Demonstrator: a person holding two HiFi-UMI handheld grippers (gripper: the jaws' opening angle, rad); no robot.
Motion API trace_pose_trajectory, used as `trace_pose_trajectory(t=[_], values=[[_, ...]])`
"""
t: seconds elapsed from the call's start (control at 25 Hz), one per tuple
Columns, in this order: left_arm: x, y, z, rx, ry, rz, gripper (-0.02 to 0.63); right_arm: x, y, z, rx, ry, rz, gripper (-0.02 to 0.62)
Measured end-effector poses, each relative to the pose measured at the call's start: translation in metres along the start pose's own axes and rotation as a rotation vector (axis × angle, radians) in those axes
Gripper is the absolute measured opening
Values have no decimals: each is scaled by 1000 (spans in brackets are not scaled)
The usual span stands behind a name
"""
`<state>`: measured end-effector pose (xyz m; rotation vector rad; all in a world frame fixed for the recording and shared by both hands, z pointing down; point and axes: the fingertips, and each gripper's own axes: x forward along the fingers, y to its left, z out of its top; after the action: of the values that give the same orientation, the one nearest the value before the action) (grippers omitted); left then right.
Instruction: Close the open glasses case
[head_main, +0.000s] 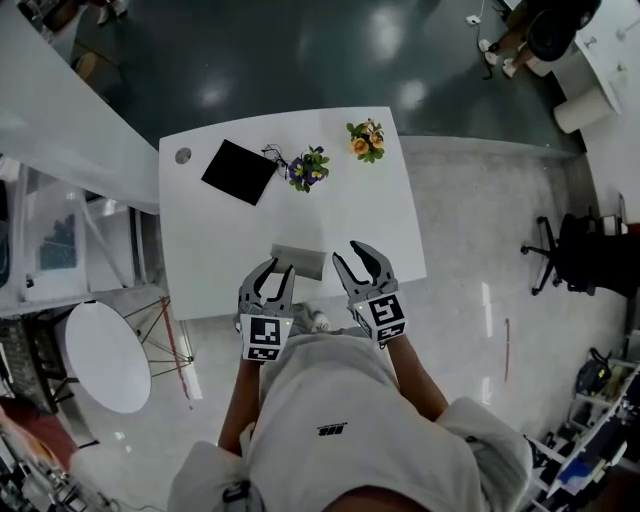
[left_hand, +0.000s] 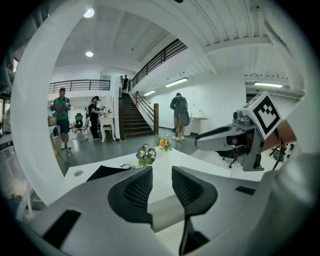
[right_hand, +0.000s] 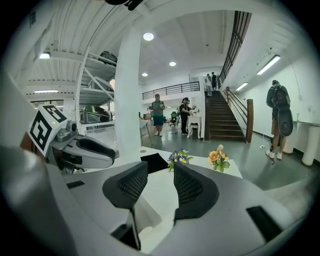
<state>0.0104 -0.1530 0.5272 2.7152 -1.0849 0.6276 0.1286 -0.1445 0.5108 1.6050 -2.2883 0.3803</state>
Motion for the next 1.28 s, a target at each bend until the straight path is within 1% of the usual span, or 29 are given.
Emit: trace_pose_trajectory(t=[0.48, 0.72, 1.04, 1.28], values=[[36, 14, -38, -1, 83, -110, 127, 46, 0, -24, -5, 105, -7, 163], [43, 14, -57, -8, 126, -154, 124, 62, 0, -44, -12, 167, 9, 160], [57, 10, -82, -55, 189, -151, 120, 80, -6, -64, -36, 229, 71, 160], [68, 8, -97, -95, 246, -96, 118, 93, -11, -80, -61, 270, 156, 160]])
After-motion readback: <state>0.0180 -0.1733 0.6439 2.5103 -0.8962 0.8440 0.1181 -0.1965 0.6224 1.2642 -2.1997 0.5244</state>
